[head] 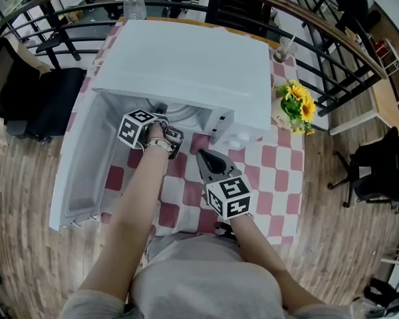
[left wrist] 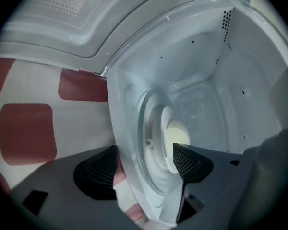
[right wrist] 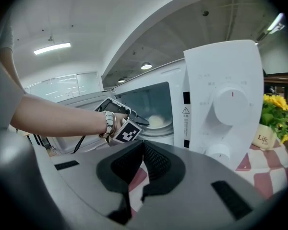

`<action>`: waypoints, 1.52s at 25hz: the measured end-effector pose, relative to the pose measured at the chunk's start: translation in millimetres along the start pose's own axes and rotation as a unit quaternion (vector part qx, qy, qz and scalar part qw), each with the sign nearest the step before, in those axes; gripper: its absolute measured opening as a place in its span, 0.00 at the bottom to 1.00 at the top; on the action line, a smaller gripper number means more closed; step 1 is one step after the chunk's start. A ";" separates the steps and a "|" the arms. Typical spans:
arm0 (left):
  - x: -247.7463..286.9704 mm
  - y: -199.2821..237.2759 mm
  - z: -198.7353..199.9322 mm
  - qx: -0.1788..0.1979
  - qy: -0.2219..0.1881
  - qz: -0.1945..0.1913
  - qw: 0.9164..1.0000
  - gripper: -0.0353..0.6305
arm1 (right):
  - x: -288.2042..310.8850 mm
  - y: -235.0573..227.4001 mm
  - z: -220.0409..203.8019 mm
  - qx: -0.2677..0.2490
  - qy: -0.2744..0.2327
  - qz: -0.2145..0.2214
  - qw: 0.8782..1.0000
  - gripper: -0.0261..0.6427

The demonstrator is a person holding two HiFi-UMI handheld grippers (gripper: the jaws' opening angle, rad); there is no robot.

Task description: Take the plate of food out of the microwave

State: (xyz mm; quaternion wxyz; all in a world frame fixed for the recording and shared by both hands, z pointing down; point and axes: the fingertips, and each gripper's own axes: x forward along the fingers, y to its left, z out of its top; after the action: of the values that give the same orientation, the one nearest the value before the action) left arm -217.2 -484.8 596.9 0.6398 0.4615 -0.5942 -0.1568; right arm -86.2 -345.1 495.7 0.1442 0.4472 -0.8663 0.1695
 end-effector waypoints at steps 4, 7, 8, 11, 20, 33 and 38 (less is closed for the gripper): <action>7.2 3.3 0.9 -0.009 0.000 0.021 1.000 0.58 | 0.3 -1.0 -4.4 0.001 0.007 -0.002 1.000 0.08; 11.7 5.6 1.6 -0.022 0.001 0.032 0.999 0.58 | 0.8 -3.1 -7.2 0.003 0.010 -0.005 1.000 0.08; 13.0 5.9 2.0 -0.024 0.001 0.032 0.999 0.58 | 0.9 -3.5 -7.6 0.003 0.010 -0.006 1.000 0.08; 15.3 6.4 3.2 -0.029 -0.001 0.034 0.999 0.59 | 0.8 -3.9 -8.3 0.002 0.011 -0.007 1.000 0.08; 13.7 8.4 1.9 -0.035 -0.001 0.031 0.999 0.59 | -4.2 -3.3 -8.0 0.003 0.008 -0.009 1.000 0.08; 1.2 12.1 -5.8 -0.045 0.006 0.005 0.999 0.51 | -10.5 2.3 -0.8 -0.003 -0.003 -0.009 1.000 0.08; -3.8 12.1 -7.5 -0.045 0.008 -0.005 0.999 0.44 | -11.1 5.6 0.2 -0.006 -0.006 -0.007 1.000 0.08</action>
State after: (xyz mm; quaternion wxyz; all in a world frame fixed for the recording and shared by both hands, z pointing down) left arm -215.5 -472.5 604.9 0.6638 0.4363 -0.5791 -0.1835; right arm -84.6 -334.1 490.2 0.1432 0.4535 -0.8650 0.1602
